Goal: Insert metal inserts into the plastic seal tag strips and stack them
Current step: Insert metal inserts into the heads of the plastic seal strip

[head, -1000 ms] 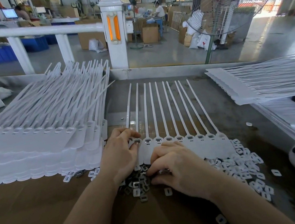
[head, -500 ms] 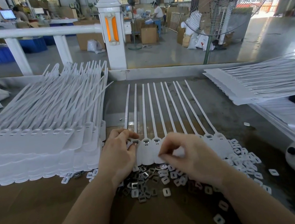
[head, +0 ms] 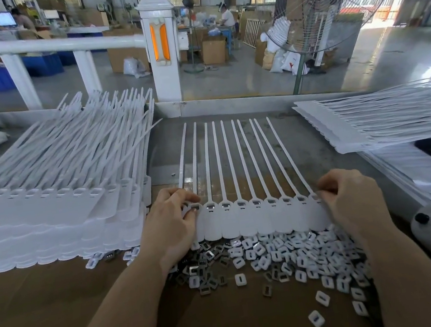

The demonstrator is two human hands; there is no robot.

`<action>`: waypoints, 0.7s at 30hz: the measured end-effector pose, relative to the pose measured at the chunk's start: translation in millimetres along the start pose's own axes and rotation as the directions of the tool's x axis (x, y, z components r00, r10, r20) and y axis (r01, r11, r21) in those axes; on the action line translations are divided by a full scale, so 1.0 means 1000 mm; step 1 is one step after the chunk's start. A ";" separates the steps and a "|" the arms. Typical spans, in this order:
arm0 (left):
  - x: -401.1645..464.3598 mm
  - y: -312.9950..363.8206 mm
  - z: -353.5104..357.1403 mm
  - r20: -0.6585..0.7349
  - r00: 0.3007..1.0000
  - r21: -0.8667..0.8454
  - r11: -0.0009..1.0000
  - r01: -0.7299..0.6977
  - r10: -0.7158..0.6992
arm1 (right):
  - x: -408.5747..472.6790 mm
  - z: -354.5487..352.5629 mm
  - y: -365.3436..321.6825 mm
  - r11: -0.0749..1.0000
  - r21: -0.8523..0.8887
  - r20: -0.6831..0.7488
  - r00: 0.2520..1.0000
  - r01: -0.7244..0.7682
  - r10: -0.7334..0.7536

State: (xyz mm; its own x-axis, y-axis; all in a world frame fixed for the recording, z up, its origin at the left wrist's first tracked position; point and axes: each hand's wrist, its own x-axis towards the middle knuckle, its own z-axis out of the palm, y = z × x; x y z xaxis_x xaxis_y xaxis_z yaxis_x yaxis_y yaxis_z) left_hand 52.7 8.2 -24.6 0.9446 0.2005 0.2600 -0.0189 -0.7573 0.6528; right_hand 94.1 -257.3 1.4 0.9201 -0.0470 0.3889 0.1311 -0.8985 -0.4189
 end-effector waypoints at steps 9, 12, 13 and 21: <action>0.000 0.000 0.000 0.005 1.000 -0.016 1.000 -0.002 0.002 | -0.001 0.002 -0.001 0.989 -0.136 0.046 0.998 0.052 -0.046; 0.000 0.000 0.000 0.006 1.000 -0.018 1.000 -0.009 0.009 | -0.002 0.002 -0.003 0.972 -0.220 0.073 0.995 0.087 -0.072; 0.000 0.001 -0.001 0.005 1.000 -0.019 1.000 -0.011 0.011 | -0.002 0.002 -0.003 0.963 -0.250 0.090 0.993 0.100 -0.079; 0.000 -0.001 0.000 -0.001 1.000 -0.025 1.000 -0.017 0.017 | -0.002 -0.005 -0.002 0.994 -0.089 0.054 0.997 -0.058 0.063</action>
State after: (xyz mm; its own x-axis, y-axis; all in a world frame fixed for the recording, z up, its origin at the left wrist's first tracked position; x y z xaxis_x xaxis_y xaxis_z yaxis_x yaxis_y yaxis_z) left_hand 52.8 8.6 -24.9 0.9438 0.1880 0.2718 -0.0433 -0.7449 0.6657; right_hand 89.8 -257.4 5.9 0.9450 -0.0798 0.3171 0.0444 -0.9295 -0.3663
